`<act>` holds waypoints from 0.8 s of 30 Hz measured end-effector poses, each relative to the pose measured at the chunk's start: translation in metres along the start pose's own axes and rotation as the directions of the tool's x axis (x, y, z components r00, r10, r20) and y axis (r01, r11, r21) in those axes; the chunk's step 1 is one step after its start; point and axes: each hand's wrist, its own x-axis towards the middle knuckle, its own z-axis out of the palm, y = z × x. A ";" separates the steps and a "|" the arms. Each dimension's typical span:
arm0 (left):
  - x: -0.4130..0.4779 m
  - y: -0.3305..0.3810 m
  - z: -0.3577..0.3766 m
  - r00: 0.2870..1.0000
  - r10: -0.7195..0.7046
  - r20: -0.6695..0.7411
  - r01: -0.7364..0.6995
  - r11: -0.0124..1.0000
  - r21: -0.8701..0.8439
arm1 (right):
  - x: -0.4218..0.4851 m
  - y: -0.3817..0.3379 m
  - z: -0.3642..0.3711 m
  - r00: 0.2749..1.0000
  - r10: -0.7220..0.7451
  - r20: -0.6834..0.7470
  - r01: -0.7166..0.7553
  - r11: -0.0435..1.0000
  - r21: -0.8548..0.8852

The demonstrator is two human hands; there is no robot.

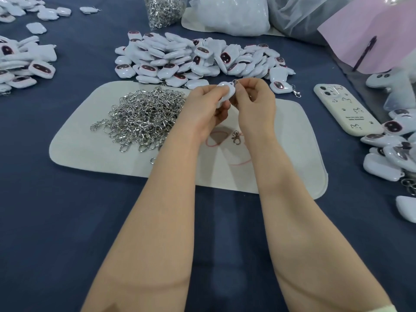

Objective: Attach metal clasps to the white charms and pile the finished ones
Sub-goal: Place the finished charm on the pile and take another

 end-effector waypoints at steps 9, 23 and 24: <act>0.000 0.000 -0.002 0.961 0.241 -0.135 -0.191 0.933 0.306 | -0.002 0.003 0.001 0.974 -0.226 -0.001 0.211 0.911 -0.354; 0.001 0.001 0.002 0.970 0.196 -0.143 -0.145 0.942 0.303 | 0.001 0.007 -0.001 0.991 -0.052 0.126 0.089 0.946 -0.311; 0.001 0.001 0.002 0.982 0.099 -0.159 -0.072 0.983 0.167 | 0.001 0.007 -0.001 0.991 -0.055 0.119 0.089 0.949 -0.301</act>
